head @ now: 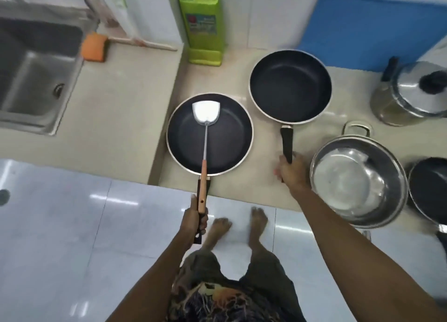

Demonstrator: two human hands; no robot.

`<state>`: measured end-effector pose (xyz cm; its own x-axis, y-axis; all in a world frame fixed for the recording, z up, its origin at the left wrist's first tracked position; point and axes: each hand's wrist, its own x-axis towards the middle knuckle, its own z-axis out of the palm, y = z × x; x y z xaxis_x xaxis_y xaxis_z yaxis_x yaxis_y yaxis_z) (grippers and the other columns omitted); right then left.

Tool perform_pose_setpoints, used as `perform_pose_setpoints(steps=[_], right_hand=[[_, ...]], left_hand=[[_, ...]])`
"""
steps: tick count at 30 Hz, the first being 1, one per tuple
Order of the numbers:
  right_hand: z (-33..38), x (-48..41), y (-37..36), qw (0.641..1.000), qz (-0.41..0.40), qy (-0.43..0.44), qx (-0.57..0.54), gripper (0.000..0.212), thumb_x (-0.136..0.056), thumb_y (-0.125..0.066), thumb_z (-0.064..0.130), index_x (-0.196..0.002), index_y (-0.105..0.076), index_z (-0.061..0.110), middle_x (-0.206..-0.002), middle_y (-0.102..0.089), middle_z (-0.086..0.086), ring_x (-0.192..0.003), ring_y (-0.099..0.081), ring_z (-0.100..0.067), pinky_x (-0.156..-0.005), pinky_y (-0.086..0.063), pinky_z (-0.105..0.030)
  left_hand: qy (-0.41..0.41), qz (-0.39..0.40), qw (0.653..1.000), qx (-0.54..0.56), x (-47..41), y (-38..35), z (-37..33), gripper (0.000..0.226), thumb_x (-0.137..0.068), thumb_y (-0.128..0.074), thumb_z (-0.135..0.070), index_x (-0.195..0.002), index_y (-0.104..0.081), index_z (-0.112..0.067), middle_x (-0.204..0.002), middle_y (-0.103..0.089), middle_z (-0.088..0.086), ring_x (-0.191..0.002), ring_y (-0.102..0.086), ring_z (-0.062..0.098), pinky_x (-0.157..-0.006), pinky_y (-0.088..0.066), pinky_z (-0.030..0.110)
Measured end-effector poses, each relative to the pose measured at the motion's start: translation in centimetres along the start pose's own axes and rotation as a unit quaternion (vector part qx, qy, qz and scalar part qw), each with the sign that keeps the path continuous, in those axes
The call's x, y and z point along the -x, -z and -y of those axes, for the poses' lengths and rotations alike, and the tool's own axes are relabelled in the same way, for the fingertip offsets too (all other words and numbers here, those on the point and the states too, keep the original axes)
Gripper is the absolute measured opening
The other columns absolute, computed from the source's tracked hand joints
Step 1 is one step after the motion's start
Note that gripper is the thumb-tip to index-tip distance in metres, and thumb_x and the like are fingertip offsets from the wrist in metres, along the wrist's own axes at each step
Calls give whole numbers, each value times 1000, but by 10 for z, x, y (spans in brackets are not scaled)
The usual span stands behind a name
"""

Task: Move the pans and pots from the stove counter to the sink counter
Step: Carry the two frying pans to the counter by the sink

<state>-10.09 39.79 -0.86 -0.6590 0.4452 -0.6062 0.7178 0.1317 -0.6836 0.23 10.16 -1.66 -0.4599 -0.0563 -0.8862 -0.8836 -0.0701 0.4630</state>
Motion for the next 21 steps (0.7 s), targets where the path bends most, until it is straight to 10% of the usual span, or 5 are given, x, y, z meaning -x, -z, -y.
perform_pose_setpoints(steps=[7, 21], right_hand=[[6, -36, 3, 992, 79, -45, -86, 45, -103, -44, 49, -74, -54, 16, -58, -52, -3, -36, -45, -14, -39, -40, -25], [36, 28, 36, 993, 18, 96, -66, 50, -105, -41, 50, -74, -50, 12, -58, -44, -6, -37, -38, -16, -37, -33, -26]], left_hand=[[-66, -157, 980, -98, 5, -44, 6, 66, -108, -25, -51, -71, -58, -8, -61, -57, 9, -50, -52, 18, -54, -45, 32], [-60, -182, 981, 6, 76, -101, -3, 70, -101, -25, -65, -65, -52, -12, -42, -50, -1, -32, -45, 12, -37, -39, 22]])
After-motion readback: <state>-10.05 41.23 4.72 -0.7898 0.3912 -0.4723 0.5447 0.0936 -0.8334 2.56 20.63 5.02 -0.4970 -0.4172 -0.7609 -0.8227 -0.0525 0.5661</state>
